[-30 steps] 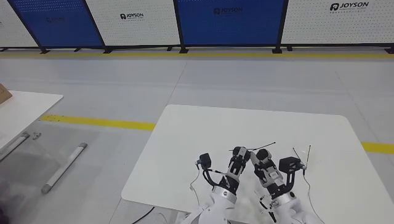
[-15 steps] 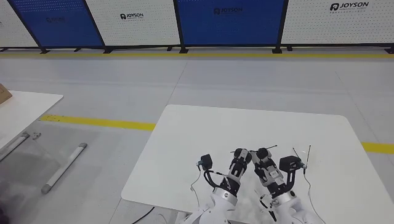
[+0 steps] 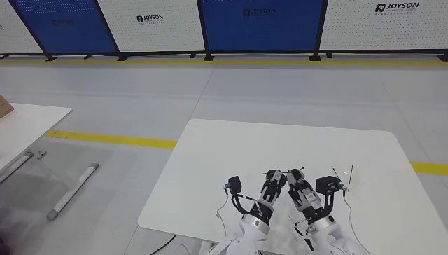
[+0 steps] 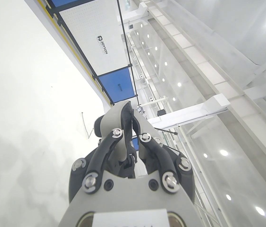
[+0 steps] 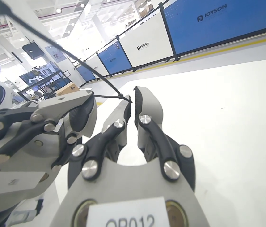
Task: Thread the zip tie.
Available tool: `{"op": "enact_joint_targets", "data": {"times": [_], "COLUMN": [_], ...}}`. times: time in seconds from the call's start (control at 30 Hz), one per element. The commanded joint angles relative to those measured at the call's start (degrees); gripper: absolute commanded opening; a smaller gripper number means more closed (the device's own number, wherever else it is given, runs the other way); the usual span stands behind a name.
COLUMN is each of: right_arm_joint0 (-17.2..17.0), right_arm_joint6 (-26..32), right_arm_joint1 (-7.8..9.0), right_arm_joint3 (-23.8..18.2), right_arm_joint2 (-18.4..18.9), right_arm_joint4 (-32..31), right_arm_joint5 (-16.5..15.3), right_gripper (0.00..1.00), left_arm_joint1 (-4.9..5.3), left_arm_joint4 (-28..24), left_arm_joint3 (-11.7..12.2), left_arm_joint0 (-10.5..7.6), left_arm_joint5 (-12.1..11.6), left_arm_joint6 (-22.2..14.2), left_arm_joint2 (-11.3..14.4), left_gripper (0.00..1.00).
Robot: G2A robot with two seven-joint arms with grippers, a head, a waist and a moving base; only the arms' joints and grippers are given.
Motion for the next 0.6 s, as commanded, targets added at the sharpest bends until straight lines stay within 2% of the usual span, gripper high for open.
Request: {"op": "enact_joint_targets", "data": {"times": [0.0, 0.2, 0.27, 0.37, 0.57], "right_arm_joint0": [0.0, 0.0, 0.0, 0.2, 0.2], "right_arm_joint6": [0.0, 0.1, 0.7, 1.5, 1.7], "right_arm_joint1": [-0.03, -0.13, -0.15, -0.19, -0.28], "right_arm_joint3": [0.1, 0.2, 0.3, 0.4, 0.4], "right_arm_joint2": [0.0, 0.0, 0.0, -0.2, -0.3], "right_arm_joint4": [0.0, -0.2, -0.3, -0.7, -1.0], "right_arm_joint5": [0.0, 0.0, 0.2, 0.3, 0.1], "right_gripper": [0.00, 0.00, 0.15, 0.24, 0.25], "left_arm_joint1": [-0.01, -0.06, -0.09, -0.12, -0.20], "left_arm_joint4": [0.0, -0.1, -0.2, -0.3, -0.2], "left_arm_joint3": [0.0, 0.1, 0.1, 0.0, 0.0], "left_arm_joint0": [0.01, 0.02, 0.03, 0.01, -0.08], "left_arm_joint5": [0.0, -0.1, -0.3, -0.4, -0.2], "left_arm_joint6": [0.0, 0.1, 0.4, 0.6, 0.7], "left_arm_joint2": [0.0, -0.1, -0.2, -0.3, -0.3], "left_gripper": [0.00, 0.00, 0.00, 0.00, 0.00]}}
